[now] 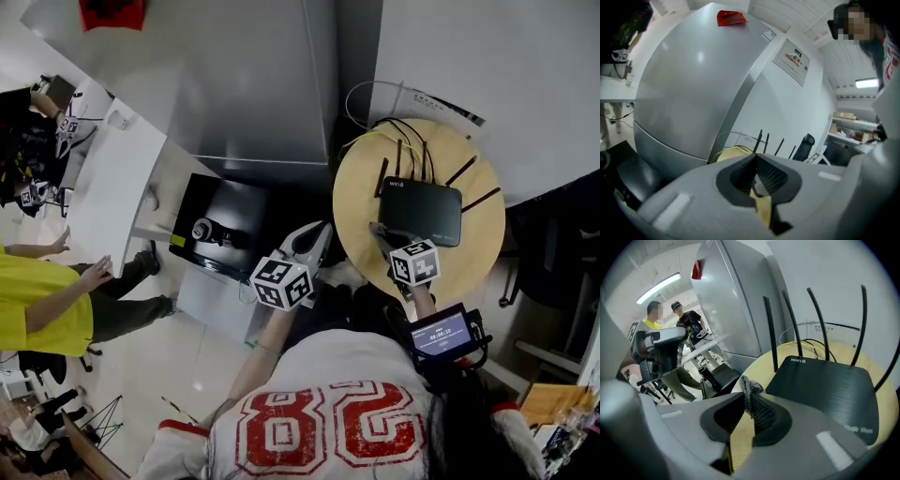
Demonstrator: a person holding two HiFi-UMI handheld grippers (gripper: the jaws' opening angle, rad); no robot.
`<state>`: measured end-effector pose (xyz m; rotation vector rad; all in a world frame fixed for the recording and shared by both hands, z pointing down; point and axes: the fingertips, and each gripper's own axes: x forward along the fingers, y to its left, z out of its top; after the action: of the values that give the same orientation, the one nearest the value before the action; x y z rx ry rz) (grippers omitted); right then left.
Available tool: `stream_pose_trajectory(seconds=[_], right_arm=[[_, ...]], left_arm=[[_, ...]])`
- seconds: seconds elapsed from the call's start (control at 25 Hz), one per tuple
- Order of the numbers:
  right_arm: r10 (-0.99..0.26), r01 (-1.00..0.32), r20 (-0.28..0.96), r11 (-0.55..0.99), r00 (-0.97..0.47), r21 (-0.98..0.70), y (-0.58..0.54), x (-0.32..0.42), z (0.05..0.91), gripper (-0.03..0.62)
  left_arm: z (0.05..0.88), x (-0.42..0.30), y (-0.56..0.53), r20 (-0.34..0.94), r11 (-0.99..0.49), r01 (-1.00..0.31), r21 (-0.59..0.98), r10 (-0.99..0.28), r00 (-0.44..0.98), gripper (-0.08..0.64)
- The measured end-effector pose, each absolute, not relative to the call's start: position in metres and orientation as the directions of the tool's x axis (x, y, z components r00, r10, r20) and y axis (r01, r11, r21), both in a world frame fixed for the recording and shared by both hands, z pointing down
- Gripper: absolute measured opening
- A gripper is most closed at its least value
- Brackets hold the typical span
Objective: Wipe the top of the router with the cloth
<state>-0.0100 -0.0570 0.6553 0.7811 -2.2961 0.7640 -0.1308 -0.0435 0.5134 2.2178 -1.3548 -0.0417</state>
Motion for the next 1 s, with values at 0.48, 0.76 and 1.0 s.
stream_pose_trajectory(seconds=[0.48,0.76,1.0], right_arm=[[-0.605,-0.792,0.513,0.508,-0.608,-0.339,-0.086,0.027,0.591,0.037],[-0.644,-0.799,0.473,0.481,-0.602,-0.361,-0.091,0.029,0.577,0.037],[-0.642,-0.795,0.469,0.488,-0.606,-0.359,-0.092,0.027,0.573,0.037]], left_arm=[[0.516,-0.089,-0.049,0.254,-0.469,-0.760,0.450,-0.749,0.612,0.005],[0.517,-0.083,-0.051,0.257,-0.485,-0.751,0.448,-0.734,0.628,0.005],[0.516,-0.088,-0.054,0.252,-0.474,-0.757,0.449,-0.746,0.616,0.005]])
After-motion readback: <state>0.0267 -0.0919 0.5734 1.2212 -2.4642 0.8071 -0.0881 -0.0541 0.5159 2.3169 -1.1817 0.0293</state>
